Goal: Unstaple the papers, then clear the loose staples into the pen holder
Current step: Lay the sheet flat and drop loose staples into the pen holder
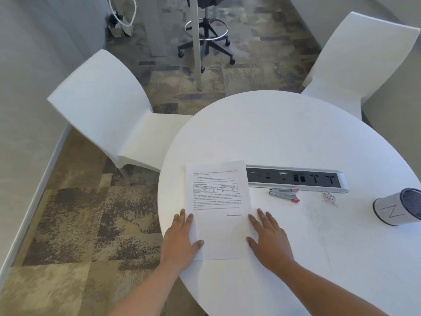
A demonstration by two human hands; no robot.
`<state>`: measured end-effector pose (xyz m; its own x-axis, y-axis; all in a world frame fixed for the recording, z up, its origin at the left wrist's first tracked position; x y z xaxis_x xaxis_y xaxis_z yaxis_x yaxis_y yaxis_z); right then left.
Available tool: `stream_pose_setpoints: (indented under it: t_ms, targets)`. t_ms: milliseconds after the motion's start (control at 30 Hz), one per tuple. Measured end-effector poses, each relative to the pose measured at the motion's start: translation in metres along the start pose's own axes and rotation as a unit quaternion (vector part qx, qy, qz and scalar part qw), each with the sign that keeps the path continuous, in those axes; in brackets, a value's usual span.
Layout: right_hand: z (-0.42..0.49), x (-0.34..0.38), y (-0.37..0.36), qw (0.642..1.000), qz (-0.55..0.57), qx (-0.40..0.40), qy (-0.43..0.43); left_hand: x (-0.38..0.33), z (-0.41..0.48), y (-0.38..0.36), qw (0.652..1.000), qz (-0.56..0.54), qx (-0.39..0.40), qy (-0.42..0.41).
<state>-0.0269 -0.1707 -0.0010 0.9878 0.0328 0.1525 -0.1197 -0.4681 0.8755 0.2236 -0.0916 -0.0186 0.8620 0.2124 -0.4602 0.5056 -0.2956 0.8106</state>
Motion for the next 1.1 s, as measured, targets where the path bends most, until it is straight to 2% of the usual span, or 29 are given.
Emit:
stream_pose_setpoints:
  t_ms: [233, 367, 533, 733, 900, 1100]
  targets:
    - [0.002, -0.002, -0.002, 1.000, -0.002, -0.010, 0.002, -0.004, 0.000, 0.002, 1.000, -0.004, 0.002, 0.010]
    - [0.003, -0.008, -0.005, 0.999, 0.033, -0.009, 0.016, -0.007, -0.002, 0.003, 1.000, 0.004, 0.000, 0.022]
    - [0.003, -0.022, -0.006, 0.992, 0.120, 0.001, 0.023, -0.027, 0.000, 0.006, 0.996, 0.035, -0.065, 0.058]
    - [-0.019, -0.072, 0.006, 0.975, 0.220, -0.029, -0.022, -0.088, 0.027, -0.018, 0.996, 0.051, -0.069, -0.034]
    - [-0.028, -0.142, 0.028, 0.965, 0.251, -0.040, -0.070, -0.160, 0.052, -0.049, 0.986, 0.055, -0.088, -0.128]
    - [-0.006, -0.219, 0.057, 0.949, 0.277, -0.061, -0.135, -0.213, 0.078, -0.088, 0.982, 0.066, -0.117, -0.135]
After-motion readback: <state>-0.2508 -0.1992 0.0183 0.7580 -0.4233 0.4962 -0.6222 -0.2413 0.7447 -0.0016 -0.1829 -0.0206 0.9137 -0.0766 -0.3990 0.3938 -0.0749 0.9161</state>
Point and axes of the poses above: each hand's wrist, its own z-axis towards the middle knuckle, its own y-axis out of the back of the hand, x = y × z, the point moved 3 cm from there along z, towards the middle knuckle, and after that the axes turned 13 degrees about -y, right-handed, at the moved point
